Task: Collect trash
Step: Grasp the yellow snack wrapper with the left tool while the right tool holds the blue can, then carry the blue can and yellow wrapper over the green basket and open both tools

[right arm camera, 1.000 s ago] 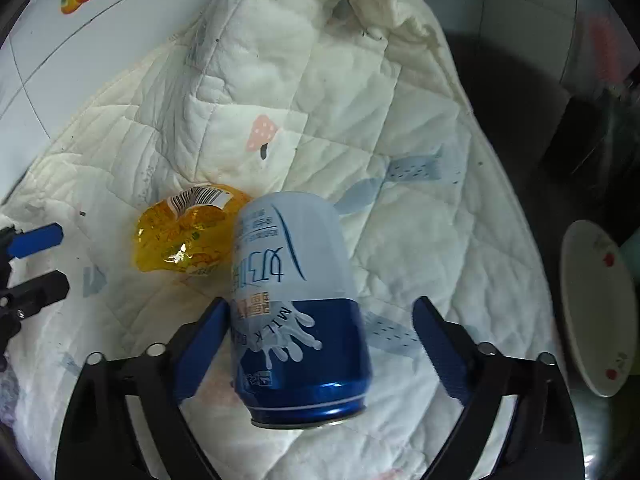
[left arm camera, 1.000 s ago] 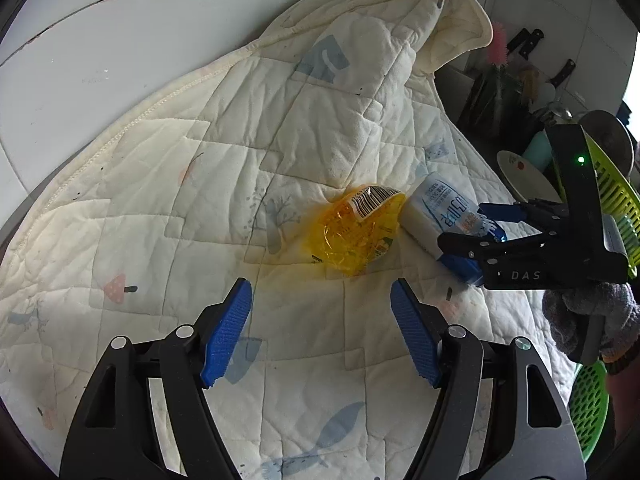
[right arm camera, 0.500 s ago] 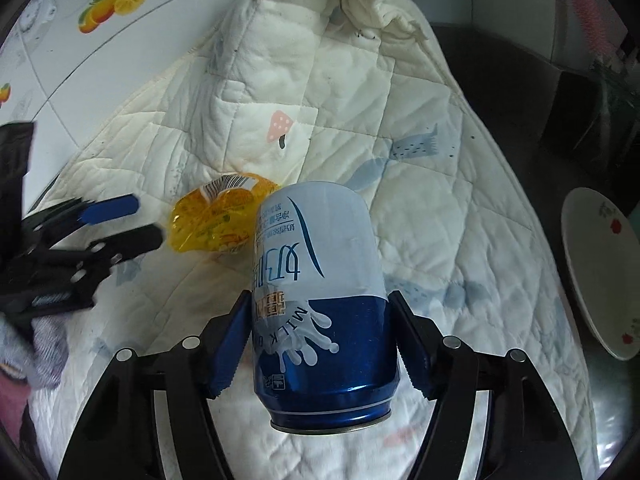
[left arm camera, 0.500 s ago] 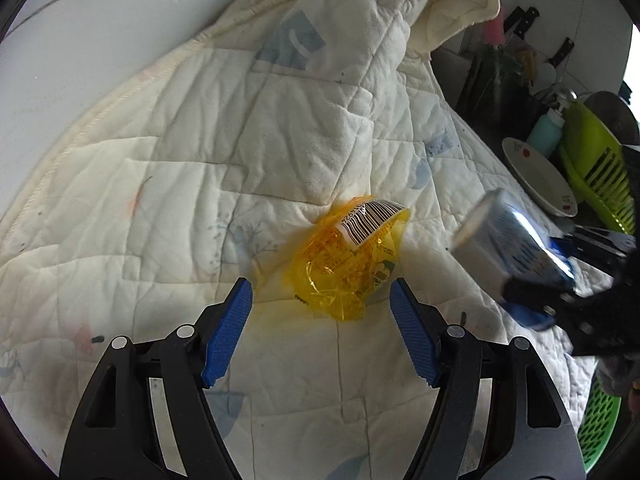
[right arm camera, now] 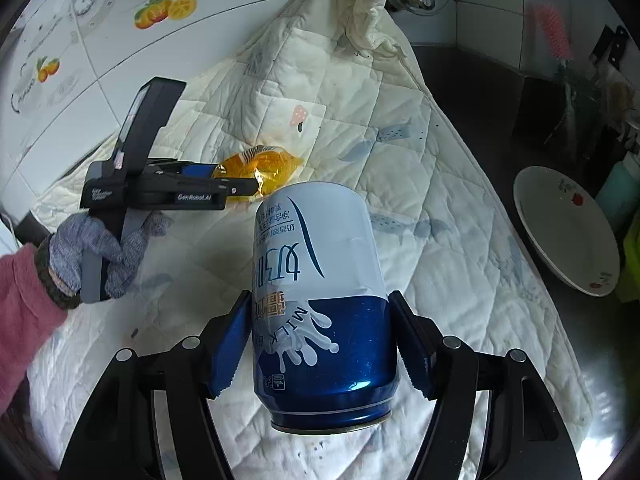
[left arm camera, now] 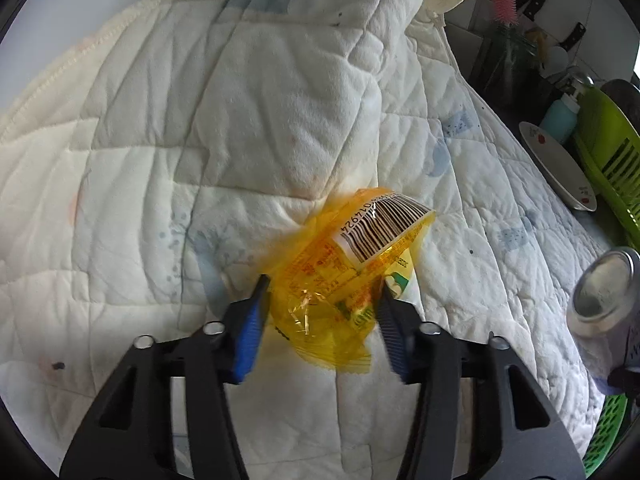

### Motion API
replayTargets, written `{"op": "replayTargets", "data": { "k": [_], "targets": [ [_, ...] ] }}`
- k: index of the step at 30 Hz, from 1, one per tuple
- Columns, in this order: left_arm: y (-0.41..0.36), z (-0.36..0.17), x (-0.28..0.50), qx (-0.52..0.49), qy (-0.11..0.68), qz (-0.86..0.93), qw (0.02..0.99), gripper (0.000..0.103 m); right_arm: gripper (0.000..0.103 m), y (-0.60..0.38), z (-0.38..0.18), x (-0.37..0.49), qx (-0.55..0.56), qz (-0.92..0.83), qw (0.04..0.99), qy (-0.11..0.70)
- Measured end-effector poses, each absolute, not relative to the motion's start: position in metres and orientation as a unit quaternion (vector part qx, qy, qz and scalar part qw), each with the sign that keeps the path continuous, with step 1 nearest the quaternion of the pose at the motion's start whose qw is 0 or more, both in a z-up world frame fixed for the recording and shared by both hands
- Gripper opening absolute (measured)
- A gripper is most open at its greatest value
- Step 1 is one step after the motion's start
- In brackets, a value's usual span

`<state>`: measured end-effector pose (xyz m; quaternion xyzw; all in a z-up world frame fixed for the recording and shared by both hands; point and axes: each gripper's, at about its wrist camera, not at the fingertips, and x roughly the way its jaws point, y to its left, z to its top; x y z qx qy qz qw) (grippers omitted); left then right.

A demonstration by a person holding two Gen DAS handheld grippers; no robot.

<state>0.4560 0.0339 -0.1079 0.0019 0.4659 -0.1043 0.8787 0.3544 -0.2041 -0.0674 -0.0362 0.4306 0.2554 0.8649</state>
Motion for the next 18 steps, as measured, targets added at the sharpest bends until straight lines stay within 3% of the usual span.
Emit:
{"op": "replayTargets", "data": {
  "k": [6,18],
  "targets": [
    [0.036,-0.102,0.437,-0.007,0.451,-0.109,0.886,0.042,0.065,-0.21,-0.072,0.338,-0.029,0.252,0.865,0.432],
    [0.021,-0.06,0.36,-0.014,0.439,-0.127,0.889,0.041,0.065,-0.232,-0.061,0.267,0.006,0.226,0.872,0.435]
  ]
}}
